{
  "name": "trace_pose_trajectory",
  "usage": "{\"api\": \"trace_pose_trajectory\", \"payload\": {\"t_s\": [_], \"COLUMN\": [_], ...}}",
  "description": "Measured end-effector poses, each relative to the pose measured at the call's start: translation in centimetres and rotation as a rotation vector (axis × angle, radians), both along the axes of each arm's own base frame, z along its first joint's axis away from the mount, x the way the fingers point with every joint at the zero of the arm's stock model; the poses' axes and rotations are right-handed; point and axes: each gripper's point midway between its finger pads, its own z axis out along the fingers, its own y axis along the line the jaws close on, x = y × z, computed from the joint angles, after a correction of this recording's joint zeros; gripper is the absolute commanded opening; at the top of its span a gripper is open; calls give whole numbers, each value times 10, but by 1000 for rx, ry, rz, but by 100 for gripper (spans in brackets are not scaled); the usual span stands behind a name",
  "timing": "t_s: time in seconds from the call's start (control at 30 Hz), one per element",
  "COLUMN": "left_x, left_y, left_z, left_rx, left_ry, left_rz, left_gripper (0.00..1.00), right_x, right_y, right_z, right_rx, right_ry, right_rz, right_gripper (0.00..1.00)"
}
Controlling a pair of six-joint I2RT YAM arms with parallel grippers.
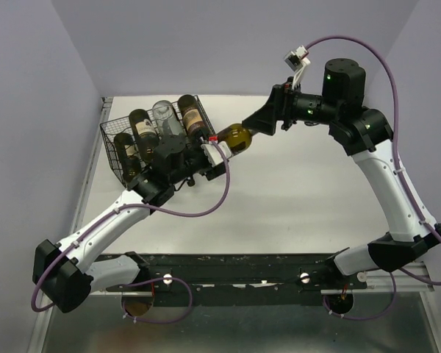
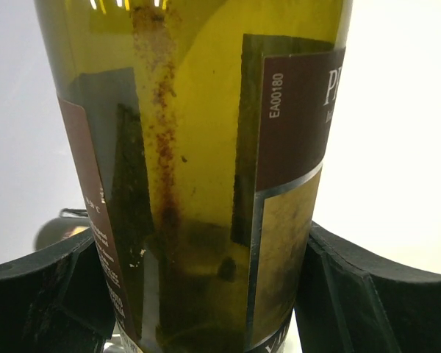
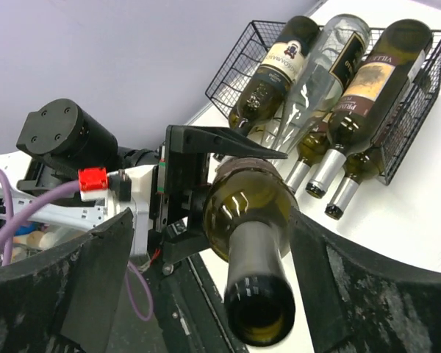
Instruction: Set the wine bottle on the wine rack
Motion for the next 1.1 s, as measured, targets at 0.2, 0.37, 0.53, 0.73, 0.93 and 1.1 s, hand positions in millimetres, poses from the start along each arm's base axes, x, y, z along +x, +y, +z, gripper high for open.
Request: {"api": "trace_pose_trajectory", "payload": {"t_s": [0.2,0.37,0.53,0.73,0.93,1.1], "left_x": [-2,-3,-4,-1,6,8], "left_y": [11,21,28,34,39,42], "left_z": [8,25,41,38,46,57], "left_rx": [190,301,416,562,662,692], "left_ry": [-166,-342,-523,-629,-688,-737], "left_rz": [-61,-86,-111,-141,-139,-126], "left_gripper": [0,0,0,0,0,0], "right_x": [-6,-9,-15,-31,-42,-46], "right_y": [-5,-8,-12,-6,2,8], "right_z": [10,8,-9,-29,-67,-96], "right_rx": [12,-13,-85,-162,-287,-379], "right_ry": [-26,-54,-62,-56,-19,17], "right_rz": [-18,-8,22,84,96,98], "right_gripper": [98,95,92,91,86,77]}}
